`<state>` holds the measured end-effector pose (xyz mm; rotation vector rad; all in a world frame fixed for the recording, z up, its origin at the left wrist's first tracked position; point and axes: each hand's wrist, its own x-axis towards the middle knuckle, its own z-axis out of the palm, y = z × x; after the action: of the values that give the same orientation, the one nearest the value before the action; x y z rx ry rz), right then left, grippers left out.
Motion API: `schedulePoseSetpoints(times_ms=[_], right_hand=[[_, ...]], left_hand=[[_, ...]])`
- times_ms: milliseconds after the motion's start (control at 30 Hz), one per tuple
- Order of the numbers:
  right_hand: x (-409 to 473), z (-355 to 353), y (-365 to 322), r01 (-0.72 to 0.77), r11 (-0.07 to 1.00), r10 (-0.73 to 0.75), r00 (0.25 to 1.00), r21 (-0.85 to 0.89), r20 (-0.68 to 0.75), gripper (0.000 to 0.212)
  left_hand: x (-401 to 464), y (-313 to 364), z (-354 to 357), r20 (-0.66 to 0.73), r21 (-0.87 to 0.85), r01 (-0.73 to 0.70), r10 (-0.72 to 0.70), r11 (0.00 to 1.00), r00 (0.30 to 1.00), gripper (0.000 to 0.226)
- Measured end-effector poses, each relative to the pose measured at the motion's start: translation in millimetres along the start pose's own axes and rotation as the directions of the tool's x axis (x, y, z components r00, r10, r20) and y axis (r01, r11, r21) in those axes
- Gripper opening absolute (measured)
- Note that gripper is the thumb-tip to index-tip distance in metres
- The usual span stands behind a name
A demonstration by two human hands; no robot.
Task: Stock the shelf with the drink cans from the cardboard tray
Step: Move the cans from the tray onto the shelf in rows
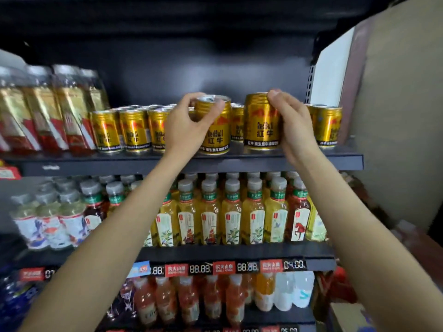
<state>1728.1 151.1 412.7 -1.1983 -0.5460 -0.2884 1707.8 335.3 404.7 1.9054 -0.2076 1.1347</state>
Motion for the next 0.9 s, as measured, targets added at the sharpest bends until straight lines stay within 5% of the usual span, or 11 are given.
schedulePoseSetpoints(times_ms=[267, 600, 700, 800, 900], right_hand=[[48.7, -8.6, 31.9, -0.027, 0.993, 0.019, 0.997, -0.112, -0.073, 0.054], [56.5, -13.5, 64.5, -0.066, 0.951, 0.049, 0.997, -0.303, -0.063, 0.072], [47.7, -18.5, 60.0, -0.007, 0.864, -0.008, 1.0, -0.504, -0.028, 0.07], [36.1, -27.0, 63.7, 0.141, 0.606, -0.163, 0.985, -0.783, 0.051, 0.073], [32.7, -25.4, 70.8, 0.185, 0.468, -0.208, 0.973, -0.864, 0.095, 0.074]], left_hand=[[28.6, -22.5, 51.8, -0.005, 0.294, 0.069, -0.07, 0.953, 0.998, 0.061], [22.0, -30.7, 63.9, 0.09, 0.53, -0.082, 0.04, 0.844, 0.995, 0.074], [10.9, -29.5, 55.6, 0.133, 0.569, -0.156, 0.097, 0.808, 0.986, 0.072], [2.8, -35.2, 41.9, 0.106, 0.612, -0.294, 0.292, 0.734, 0.95, 0.062], [11.4, -41.7, 38.2, 0.289, 0.619, -0.471, 0.375, 0.629, 0.881, 0.067]])
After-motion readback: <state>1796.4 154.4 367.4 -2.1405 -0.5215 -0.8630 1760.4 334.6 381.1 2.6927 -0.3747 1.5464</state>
